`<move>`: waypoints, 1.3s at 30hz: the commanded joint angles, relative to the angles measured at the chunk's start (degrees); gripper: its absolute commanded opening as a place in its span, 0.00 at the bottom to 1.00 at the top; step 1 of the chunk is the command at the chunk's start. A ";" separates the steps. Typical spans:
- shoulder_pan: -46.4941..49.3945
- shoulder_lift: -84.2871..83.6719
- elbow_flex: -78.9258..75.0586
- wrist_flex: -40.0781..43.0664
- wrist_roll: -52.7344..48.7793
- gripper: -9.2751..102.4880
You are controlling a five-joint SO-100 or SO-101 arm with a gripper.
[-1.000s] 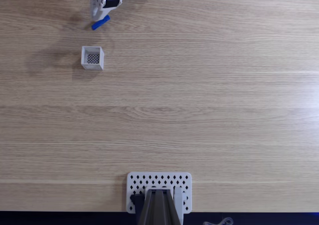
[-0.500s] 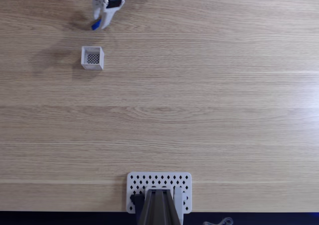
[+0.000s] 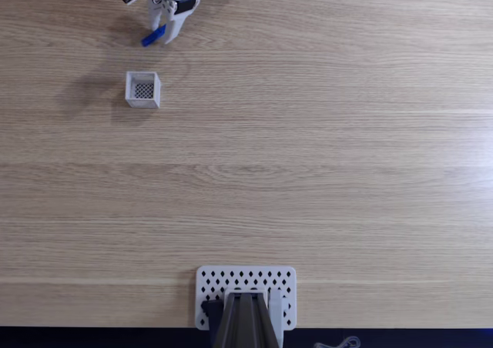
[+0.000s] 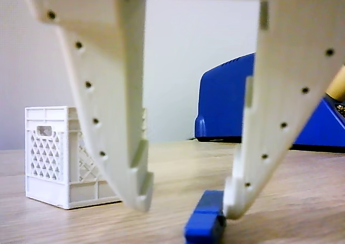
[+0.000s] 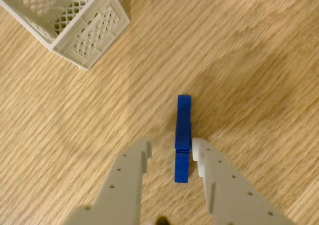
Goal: Grasp a peg and put it in the crate.
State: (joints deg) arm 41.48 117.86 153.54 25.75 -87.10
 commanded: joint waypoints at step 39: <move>-6.59 -15.64 1.67 -64.34 0.09 0.08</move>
State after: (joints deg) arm 37.18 104.59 156.71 -32.08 -87.36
